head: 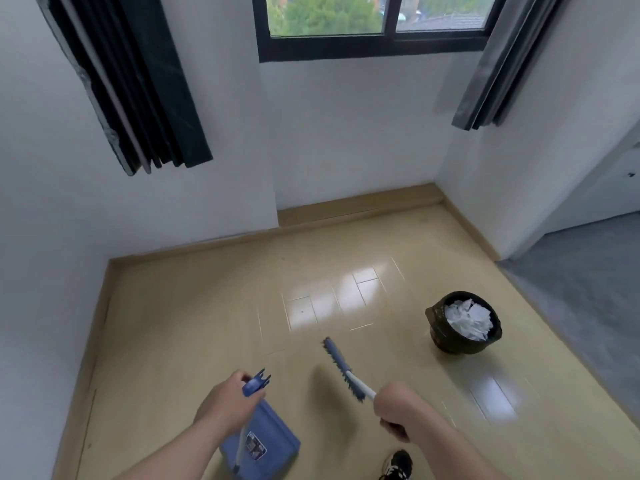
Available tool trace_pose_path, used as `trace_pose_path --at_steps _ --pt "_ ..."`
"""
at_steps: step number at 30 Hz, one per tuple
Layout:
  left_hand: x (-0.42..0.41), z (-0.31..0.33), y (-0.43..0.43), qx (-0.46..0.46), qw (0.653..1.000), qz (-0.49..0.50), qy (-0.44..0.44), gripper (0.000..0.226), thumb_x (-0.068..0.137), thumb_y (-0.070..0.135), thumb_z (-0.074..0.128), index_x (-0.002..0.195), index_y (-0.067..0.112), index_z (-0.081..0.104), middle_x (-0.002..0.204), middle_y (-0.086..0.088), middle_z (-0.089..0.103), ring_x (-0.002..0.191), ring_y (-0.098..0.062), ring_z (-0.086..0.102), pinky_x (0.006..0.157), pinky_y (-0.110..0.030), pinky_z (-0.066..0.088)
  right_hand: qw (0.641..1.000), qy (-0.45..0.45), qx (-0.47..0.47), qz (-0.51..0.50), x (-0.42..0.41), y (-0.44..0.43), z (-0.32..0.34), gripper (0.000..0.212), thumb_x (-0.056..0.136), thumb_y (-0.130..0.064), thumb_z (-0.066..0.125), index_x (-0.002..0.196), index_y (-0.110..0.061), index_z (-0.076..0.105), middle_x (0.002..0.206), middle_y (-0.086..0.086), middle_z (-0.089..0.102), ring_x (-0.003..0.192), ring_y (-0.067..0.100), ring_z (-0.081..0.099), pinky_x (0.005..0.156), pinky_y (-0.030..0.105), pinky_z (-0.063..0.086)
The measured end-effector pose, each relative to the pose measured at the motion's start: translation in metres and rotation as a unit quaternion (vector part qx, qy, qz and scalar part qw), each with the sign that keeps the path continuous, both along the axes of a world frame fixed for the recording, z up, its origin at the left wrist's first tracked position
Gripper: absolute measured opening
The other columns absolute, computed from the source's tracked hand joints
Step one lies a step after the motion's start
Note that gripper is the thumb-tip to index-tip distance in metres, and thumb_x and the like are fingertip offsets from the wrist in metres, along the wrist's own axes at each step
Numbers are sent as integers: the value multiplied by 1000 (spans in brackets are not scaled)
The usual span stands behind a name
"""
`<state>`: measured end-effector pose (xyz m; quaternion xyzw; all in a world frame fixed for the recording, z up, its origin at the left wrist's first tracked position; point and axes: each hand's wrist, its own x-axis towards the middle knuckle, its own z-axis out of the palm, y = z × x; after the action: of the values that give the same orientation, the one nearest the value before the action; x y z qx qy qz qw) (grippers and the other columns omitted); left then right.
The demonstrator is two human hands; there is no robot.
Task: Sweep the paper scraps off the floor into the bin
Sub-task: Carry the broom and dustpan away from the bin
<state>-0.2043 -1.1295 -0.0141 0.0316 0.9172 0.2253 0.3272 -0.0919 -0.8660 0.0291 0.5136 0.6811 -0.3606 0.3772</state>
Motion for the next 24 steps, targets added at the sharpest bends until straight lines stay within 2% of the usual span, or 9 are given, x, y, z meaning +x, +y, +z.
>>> trace_pose_path --at_steps 2,4,6,9,12,15,17,19,24 --pt "-7 12 34 36 999 -24 -16 20 88 55 58 98 38 55 92 12 65 78 -7 61 72 -28 52 995 29 -19 -91 -7 21 6 24 99 -14 43 78 -4 48 66 8 52 51 14 44 48 24 35" --pt "-13 24 68 58 997 -32 -47 16 91 54 56 94 39 54 82 7 61 64 -8 53 57 -25 45 979 71 -46 -188 -9 44 17 27 100 -8 43 75 1 48 67 12 52 54 16 47 44 24 39" --pt "-18 35 100 76 994 -27 -75 27 92 56 55 108 34 57 74 2 57 52 -10 45 46 -21 35 960 119 -67 -246 -13 69 30 25 100 -2 40 77 5 48 68 15 51 52 20 49 42 26 43" --pt "-27 41 143 85 992 -46 -82 38 93 56 53 123 33 54 73 -3 58 48 -12 42 42 -20 33 947 148 -77 -276 -25 107 39 25 101 -6 40 83 5 52 71 18 52 54 21 51 49 27 47" --pt "-32 46 183 83 992 -54 -72 33 93 53 52 112 26 60 68 -3 56 47 -13 41 43 -20 31 944 183 -88 -260 -27 145 48 16 98 -4 46 103 -1 60 73 14 55 56 19 53 55 26 47" --pt "-35 48 226 103 991 -46 -66 28 93 48 52 100 24 65 64 -3 53 45 -15 38 45 -21 29 936 277 -97 -195 -19 182 58 15 93 -1 48 96 -13 57 72 6 57 51 15 50 46 26 43" --pt "-36 53 250 116 992 -38 -33 26 94 47 52 99 26 67 62 1 53 48 -14 42 47 -22 32 934 288 -80 -195 -14 201 62 26 93 2 39 87 -11 61 76 9 61 47 15 44 45 22 34" --pt "-36 61 279 108 992 -45 44 29 94 50 52 96 26 69 63 4 57 54 -14 50 52 -26 36 933 297 -60 -193 -10 224 66 35 91 2 27 84 -11 59 80 11 60 45 15 37 46 23 27" --pt "-38 91 347 -12 969 -112 220 34 89 60 51 88 29 67 71 9 65 65 -13 61 54 -27 44 917 338 -48 -206 8 280 80 36 84 8 25 80 -13 55 73 11 54 49 15 31 46 22 23"
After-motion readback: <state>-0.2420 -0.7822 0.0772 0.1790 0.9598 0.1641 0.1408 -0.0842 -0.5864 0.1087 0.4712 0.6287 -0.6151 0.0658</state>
